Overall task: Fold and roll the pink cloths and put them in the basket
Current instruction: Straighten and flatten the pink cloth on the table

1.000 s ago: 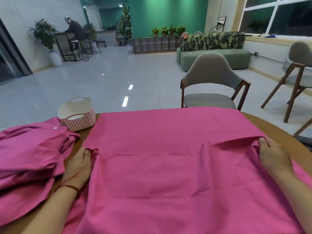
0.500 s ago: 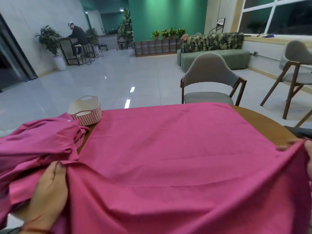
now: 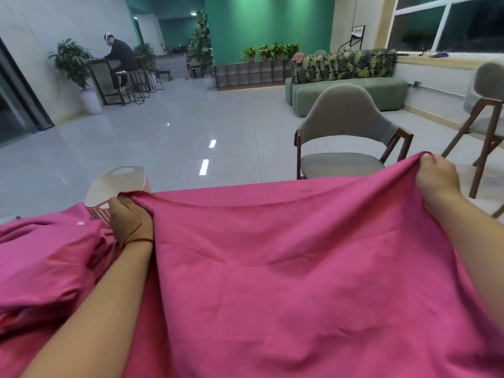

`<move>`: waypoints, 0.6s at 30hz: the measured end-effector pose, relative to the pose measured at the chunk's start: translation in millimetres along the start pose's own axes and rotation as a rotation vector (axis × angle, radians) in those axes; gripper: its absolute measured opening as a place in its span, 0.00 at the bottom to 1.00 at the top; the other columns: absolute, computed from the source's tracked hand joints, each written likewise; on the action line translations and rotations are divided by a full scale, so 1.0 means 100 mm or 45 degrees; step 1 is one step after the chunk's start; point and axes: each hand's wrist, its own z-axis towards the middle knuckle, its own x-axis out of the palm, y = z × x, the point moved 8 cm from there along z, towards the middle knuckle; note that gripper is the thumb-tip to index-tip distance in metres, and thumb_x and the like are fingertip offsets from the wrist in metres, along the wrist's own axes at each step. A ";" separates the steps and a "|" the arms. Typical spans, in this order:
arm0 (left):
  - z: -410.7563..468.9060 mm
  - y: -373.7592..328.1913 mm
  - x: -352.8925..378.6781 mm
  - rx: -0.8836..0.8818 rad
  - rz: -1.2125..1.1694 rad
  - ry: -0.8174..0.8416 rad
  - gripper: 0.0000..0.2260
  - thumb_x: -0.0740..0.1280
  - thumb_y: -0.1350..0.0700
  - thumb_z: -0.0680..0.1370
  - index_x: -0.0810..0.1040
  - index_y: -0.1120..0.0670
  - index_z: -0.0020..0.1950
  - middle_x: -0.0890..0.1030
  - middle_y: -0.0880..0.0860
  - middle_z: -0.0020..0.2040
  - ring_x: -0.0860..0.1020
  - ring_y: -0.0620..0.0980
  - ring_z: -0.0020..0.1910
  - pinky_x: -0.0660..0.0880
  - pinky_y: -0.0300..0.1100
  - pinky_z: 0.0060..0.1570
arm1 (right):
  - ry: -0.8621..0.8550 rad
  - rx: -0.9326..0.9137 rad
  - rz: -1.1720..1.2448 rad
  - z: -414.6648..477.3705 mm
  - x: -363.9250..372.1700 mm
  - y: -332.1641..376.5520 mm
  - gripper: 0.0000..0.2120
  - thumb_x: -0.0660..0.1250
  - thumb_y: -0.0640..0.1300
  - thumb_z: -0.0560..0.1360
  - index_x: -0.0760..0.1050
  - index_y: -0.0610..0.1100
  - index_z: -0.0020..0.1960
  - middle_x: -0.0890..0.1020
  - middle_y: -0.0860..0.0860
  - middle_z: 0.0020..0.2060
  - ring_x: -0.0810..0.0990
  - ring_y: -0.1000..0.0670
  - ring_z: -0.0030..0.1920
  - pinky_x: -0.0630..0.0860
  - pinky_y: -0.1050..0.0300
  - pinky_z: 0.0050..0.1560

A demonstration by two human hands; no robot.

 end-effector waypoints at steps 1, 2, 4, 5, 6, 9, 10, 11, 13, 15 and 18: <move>0.08 0.01 0.09 0.015 0.014 -0.011 0.17 0.52 0.53 0.88 0.73 0.65 0.61 0.79 0.71 0.58 0.77 0.70 0.57 0.67 0.56 0.52 | 0.009 -0.019 -0.020 0.09 0.09 0.03 0.21 0.52 0.49 0.86 0.78 0.36 0.58 0.80 0.32 0.61 0.77 0.36 0.60 0.70 0.46 0.57; 0.15 0.03 0.19 0.034 0.036 -0.019 0.17 0.52 0.53 0.88 0.72 0.65 0.61 0.79 0.72 0.57 0.77 0.70 0.56 0.66 0.56 0.51 | 0.008 -0.018 -0.050 0.17 0.19 0.05 0.20 0.52 0.48 0.86 0.78 0.37 0.56 0.80 0.32 0.60 0.76 0.37 0.57 0.69 0.47 0.55; 0.27 0.06 0.37 0.070 0.087 -0.018 0.16 0.51 0.52 0.88 0.71 0.63 0.60 0.79 0.73 0.55 0.77 0.71 0.54 0.65 0.55 0.47 | -0.020 -0.019 -0.062 0.32 0.35 -0.01 0.18 0.52 0.49 0.86 0.76 0.39 0.53 0.80 0.32 0.59 0.75 0.40 0.53 0.67 0.48 0.53; 0.31 0.09 0.47 0.086 0.140 0.007 0.16 0.51 0.51 0.88 0.70 0.62 0.61 0.79 0.73 0.55 0.77 0.71 0.54 0.65 0.54 0.47 | -0.011 -0.012 -0.068 0.38 0.44 -0.09 0.19 0.52 0.50 0.86 0.77 0.39 0.54 0.80 0.33 0.59 0.76 0.39 0.54 0.68 0.47 0.54; 0.35 0.17 0.60 0.101 0.212 0.061 0.16 0.51 0.50 0.88 0.71 0.61 0.62 0.79 0.72 0.56 0.77 0.71 0.56 0.66 0.55 0.48 | 0.000 0.001 -0.093 0.42 0.54 -0.21 0.20 0.53 0.51 0.86 0.78 0.38 0.56 0.81 0.33 0.59 0.77 0.37 0.56 0.70 0.45 0.55; 0.39 0.44 1.04 0.209 0.433 0.386 0.16 0.56 0.51 0.87 0.75 0.61 0.65 0.78 0.70 0.63 0.77 0.70 0.61 0.71 0.57 0.61 | 0.091 0.039 -0.247 0.40 0.85 -0.65 0.24 0.58 0.61 0.81 0.79 0.43 0.61 0.82 0.37 0.61 0.79 0.34 0.61 0.74 0.42 0.59; 0.39 0.51 1.13 0.233 0.478 0.459 0.14 0.58 0.52 0.87 0.76 0.61 0.62 0.79 0.70 0.61 0.78 0.69 0.60 0.72 0.57 0.60 | 0.115 0.033 -0.265 0.37 0.90 -0.71 0.23 0.61 0.63 0.80 0.79 0.47 0.63 0.82 0.40 0.62 0.79 0.35 0.62 0.74 0.42 0.60; 0.40 0.55 1.17 0.245 0.497 0.495 0.13 0.60 0.52 0.86 0.77 0.61 0.59 0.80 0.70 0.59 0.79 0.69 0.58 0.72 0.56 0.57 | 0.127 0.032 -0.272 0.36 0.92 -0.76 0.23 0.64 0.63 0.80 0.77 0.49 0.66 0.82 0.42 0.63 0.79 0.36 0.63 0.75 0.42 0.61; 0.44 0.60 1.19 0.246 0.491 0.506 0.12 0.62 0.52 0.86 0.78 0.60 0.57 0.81 0.68 0.55 0.79 0.67 0.55 0.71 0.53 0.52 | 0.148 0.024 -0.282 0.41 0.95 -0.82 0.24 0.67 0.63 0.78 0.76 0.52 0.69 0.82 0.44 0.65 0.79 0.38 0.64 0.75 0.41 0.64; 0.49 0.64 1.19 0.240 0.500 0.508 0.11 0.63 0.52 0.85 0.78 0.60 0.55 0.81 0.66 0.53 0.79 0.65 0.53 0.68 0.50 0.49 | 0.163 0.045 -0.226 0.44 0.94 -0.85 0.25 0.69 0.62 0.74 0.76 0.55 0.68 0.82 0.46 0.64 0.80 0.40 0.63 0.77 0.40 0.65; 0.51 0.64 1.18 0.264 0.509 0.510 0.10 0.64 0.52 0.84 0.77 0.59 0.50 0.81 0.63 0.47 0.78 0.64 0.48 0.69 0.51 0.48 | 0.171 0.091 -0.124 0.44 0.86 -0.93 0.16 0.70 0.63 0.70 0.78 0.64 0.57 0.83 0.53 0.60 0.82 0.44 0.61 0.79 0.38 0.65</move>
